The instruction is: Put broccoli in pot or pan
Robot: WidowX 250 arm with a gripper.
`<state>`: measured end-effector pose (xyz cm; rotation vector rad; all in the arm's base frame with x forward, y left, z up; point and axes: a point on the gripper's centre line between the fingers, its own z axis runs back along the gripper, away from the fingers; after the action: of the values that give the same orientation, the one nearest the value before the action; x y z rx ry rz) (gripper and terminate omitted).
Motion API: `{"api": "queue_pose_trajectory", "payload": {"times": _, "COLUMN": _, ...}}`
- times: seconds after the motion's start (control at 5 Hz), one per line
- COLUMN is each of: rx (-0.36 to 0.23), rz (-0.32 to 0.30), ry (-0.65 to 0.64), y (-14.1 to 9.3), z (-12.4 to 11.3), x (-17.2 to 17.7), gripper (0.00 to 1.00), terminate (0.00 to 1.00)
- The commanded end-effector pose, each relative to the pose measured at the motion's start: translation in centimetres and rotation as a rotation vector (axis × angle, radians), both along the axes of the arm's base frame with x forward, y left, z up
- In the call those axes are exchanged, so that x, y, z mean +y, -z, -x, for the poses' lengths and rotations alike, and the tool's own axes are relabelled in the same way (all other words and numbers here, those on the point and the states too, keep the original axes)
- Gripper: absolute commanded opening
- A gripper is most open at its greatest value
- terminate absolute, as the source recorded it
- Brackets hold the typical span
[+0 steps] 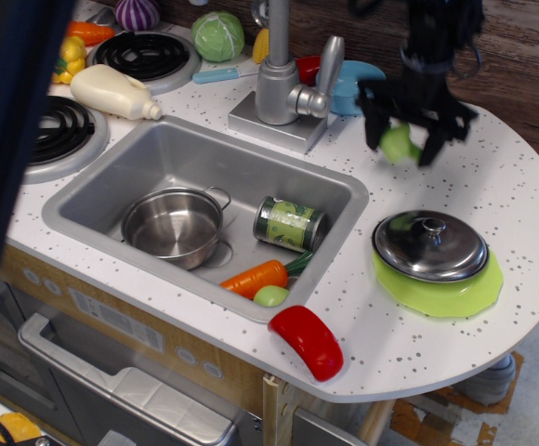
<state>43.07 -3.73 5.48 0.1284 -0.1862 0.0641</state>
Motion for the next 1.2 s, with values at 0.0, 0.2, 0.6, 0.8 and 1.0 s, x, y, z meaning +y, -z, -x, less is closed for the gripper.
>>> {"api": "queue_pose_trajectory", "payload": {"times": 0.0, "rx": -0.057, "rz": -0.157, "ry": -0.072, "y": -6.9, "z": 1.8, "x": 6.0, "gripper": 0.00, "terminate": 0.00}}
{"api": "queue_pose_trajectory", "payload": {"times": 0.2, "rx": -0.030, "rz": -0.228, "ry": -0.091, "y": -5.8, "z": 4.2, "x": 10.7, "gripper": 0.00, "terminate": 0.00}}
{"api": "queue_pose_trajectory", "payload": {"times": 0.6, "rx": -0.026, "rz": -0.200, "ry": -0.069, "y": 1.0, "z": 9.0, "x": 16.4, "gripper": 0.00, "terminate": 0.00}}
{"api": "queue_pose_trajectory", "payload": {"times": 0.8, "rx": -0.021, "rz": -0.210, "ry": -0.060, "y": 2.2, "z": 11.0, "x": 16.7, "gripper": 0.00, "terminate": 0.00}}
{"api": "queue_pose_trajectory", "payload": {"times": 1.0, "rx": -0.052, "rz": -0.221, "ry": -0.023, "y": 3.6, "z": 12.1, "x": 16.1, "gripper": 1.00, "terminate": 0.00}}
